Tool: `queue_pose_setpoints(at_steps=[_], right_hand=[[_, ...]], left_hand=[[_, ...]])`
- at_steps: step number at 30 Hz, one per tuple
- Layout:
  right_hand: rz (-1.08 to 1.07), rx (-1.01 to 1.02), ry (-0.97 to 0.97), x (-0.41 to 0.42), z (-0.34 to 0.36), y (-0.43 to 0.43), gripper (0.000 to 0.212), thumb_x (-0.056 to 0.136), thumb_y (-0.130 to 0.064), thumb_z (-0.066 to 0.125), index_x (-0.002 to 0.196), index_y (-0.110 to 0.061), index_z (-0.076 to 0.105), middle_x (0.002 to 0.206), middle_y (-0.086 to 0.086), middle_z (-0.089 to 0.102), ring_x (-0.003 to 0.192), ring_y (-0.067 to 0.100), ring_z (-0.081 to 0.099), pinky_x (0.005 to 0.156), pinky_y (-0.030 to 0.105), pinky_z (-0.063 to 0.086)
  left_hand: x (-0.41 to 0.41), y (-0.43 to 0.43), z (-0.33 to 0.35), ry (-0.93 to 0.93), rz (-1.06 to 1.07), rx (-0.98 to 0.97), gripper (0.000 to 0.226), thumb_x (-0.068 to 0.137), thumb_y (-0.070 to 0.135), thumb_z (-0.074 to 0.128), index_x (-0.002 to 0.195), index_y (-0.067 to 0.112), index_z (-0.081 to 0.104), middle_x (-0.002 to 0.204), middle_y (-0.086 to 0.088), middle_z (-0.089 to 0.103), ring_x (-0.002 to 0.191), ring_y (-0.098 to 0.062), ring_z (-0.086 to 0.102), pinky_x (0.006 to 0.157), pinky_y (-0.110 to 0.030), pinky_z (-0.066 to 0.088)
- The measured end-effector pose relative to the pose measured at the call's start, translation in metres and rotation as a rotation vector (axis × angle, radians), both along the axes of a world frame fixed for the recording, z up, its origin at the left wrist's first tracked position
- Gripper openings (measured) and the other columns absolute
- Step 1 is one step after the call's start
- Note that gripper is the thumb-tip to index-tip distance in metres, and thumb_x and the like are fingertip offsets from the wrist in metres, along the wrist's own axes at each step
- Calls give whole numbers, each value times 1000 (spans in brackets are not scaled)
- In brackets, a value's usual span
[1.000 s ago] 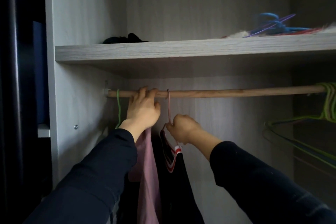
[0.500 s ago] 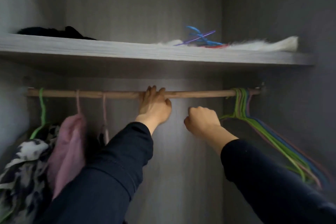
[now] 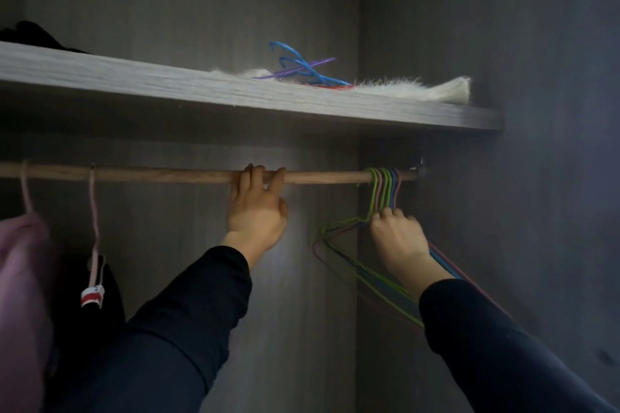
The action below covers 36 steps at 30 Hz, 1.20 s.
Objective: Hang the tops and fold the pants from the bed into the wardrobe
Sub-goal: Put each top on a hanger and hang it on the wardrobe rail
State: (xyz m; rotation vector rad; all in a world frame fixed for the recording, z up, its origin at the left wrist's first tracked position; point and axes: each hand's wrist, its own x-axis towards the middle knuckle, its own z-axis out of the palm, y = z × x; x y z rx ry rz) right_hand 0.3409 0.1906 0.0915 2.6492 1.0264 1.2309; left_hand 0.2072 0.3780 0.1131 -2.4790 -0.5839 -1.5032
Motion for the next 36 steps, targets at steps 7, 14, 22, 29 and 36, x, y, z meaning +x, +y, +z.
queue_pose_setpoints(at_steps=[7, 14, 22, 29, 36], right_hand=[[112, 183, 219, -2, 12, -2, 20, 90, -4, 55, 110, -4, 59, 109, 14, 64, 101, 33, 62, 68, 34, 41], [319, 566, 599, -12, 33, 3, 11, 88, -16, 52, 92, -7, 54, 92, 10, 54, 85, 31, 54, 70, 33, 42], [478, 686, 822, -26, 5, -10, 21, 91, -14, 48, 98, -2, 64, 95, 15, 64, 85, 31, 58, 69, 31, 45], [425, 757, 1084, -71, -55, -100, 14, 82, -9, 49, 79, -8, 63, 57, 4, 48, 50, 22, 45, 46, 24, 38], [182, 725, 1212, -106, -120, -240, 29, 88, -35, 63, 72, -12, 59, 50, 0, 38, 41, 15, 37, 37, 19, 36]], left_hand=[[-2, -4, 2, 8, 13, 9, 56, 85, 23, 42, 139, 11, 48, 125, -23, 48, 121, -43, 41, 105, -56, 32], [-5, -9, 8, 91, 55, -34, 56, 96, 26, 44, 150, 20, 27, 142, -16, 32, 134, -34, 24, 115, -46, 18], [-5, -35, -6, 130, 109, -132, 69, 96, 31, 42, 154, 23, 6, 160, -12, 1, 147, -28, -5, 116, -47, -9], [11, -124, -93, -127, -322, -356, 55, 96, 20, 46, 147, 11, 30, 146, -16, 38, 134, -34, 35, 114, -43, 16], [-1, -266, -196, -102, -681, -686, 52, 95, 19, 48, 145, 11, 35, 141, -15, 41, 130, -28, 37, 106, -30, 25]])
